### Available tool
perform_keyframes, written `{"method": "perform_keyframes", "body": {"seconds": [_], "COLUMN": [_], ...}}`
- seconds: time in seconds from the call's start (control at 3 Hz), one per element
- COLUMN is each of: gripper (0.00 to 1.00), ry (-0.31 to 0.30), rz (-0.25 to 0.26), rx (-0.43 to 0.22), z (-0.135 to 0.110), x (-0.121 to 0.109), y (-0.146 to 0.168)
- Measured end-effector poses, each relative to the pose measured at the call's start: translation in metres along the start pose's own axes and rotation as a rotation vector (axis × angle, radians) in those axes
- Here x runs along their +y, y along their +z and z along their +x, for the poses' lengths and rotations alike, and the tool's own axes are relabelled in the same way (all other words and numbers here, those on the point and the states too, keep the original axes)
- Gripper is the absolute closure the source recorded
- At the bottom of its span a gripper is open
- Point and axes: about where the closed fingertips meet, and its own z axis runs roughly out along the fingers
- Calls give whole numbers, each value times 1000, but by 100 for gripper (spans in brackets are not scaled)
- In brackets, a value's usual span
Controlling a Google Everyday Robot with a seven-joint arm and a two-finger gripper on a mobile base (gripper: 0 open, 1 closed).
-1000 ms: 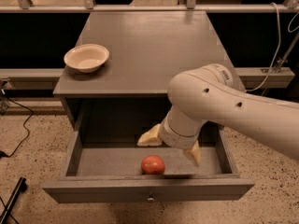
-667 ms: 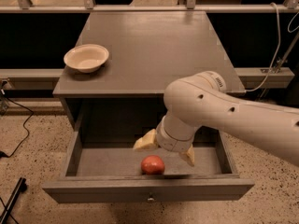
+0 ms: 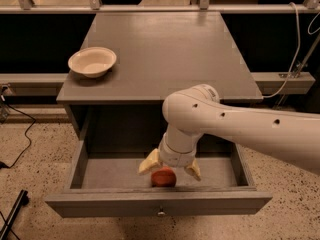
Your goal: Pick apple from top drawer and place on counter
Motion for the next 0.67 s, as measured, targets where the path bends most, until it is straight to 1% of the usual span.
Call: {"method": "perform_keyframes", "body": {"seconds": [0.33, 0.67], "gripper": [0, 0], "ry": [-31, -52], "rz": [-11, -18], "rx": [-33, -51], "z": [-1, -3], "x": [-6, -11], "y": [16, 28]}}
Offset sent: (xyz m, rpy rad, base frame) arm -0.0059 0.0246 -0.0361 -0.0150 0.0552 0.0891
